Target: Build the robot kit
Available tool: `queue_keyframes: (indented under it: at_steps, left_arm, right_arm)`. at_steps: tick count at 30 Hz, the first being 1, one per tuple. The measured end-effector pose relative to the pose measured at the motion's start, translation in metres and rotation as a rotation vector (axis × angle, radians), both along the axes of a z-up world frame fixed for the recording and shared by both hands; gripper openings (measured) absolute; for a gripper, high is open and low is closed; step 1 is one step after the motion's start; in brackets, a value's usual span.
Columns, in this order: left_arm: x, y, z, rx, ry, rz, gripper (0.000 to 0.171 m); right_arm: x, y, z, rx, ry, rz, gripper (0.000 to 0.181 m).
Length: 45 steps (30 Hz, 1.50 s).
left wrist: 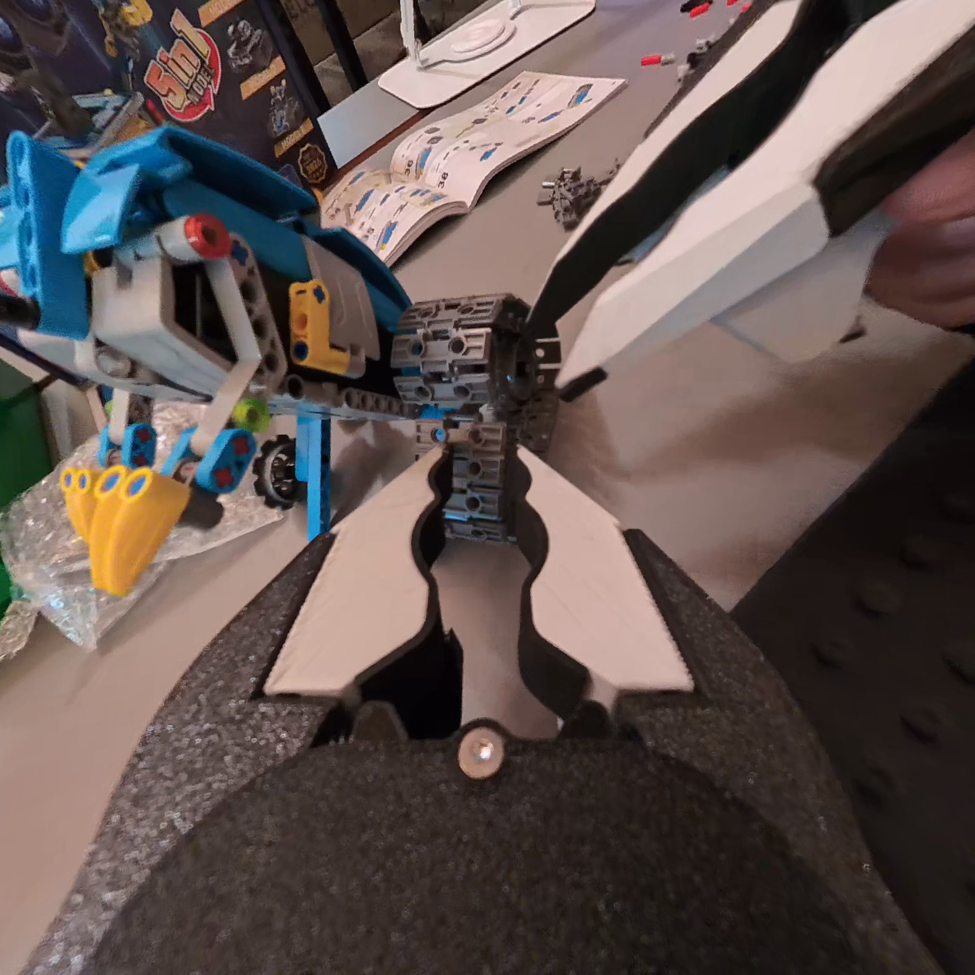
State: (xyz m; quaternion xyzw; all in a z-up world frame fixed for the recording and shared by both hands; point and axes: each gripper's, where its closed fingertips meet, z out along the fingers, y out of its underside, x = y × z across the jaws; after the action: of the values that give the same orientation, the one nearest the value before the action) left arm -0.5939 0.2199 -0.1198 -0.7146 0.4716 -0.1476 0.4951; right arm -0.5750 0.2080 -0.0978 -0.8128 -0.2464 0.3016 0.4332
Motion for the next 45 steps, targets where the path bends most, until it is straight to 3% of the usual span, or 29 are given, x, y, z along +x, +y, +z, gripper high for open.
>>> queue_keyframes:
  at_steps: [7,16,22,23,26,32,35,45]
  left_arm:
    - [-0.005,-0.002,0.010,-0.055,-0.096,-0.015,0.035]
    - [-0.003,0.006,0.000,-0.180,-0.109,-0.095,0.055]
    - [0.003,0.015,-0.013,-0.176,-0.061,-0.067,0.049]
    - [0.005,0.015,-0.012,-0.165,-0.062,-0.076,0.042]
    - [0.005,0.015,-0.012,-0.179,-0.065,-0.086,0.041]
    - [0.003,0.012,-0.007,-0.213,-0.129,-0.079,0.041]
    - [0.002,0.012,-0.005,-0.178,-0.125,-0.065,0.041]
    - [-0.002,0.006,-0.003,-0.120,-0.101,-0.085,0.041]
  right_arm:
    - [-0.007,0.002,0.007,-0.148,0.261,-0.019,0.032]
    - [-0.013,0.012,0.008,-0.020,0.141,-0.126,0.027]
    - [-0.017,0.020,-0.003,-0.064,0.100,-0.194,0.026]
    - [-0.019,0.020,-0.003,-0.077,0.116,-0.193,0.024]
    - [-0.016,0.022,-0.005,-0.140,0.147,-0.194,0.011]
    - [-0.021,0.013,0.001,-0.449,0.562,-0.158,0.004]
    - [-0.022,0.013,0.003,-0.541,0.677,-0.154,0.003]
    - [-0.021,0.010,-0.002,-0.571,0.568,-0.158,0.003]
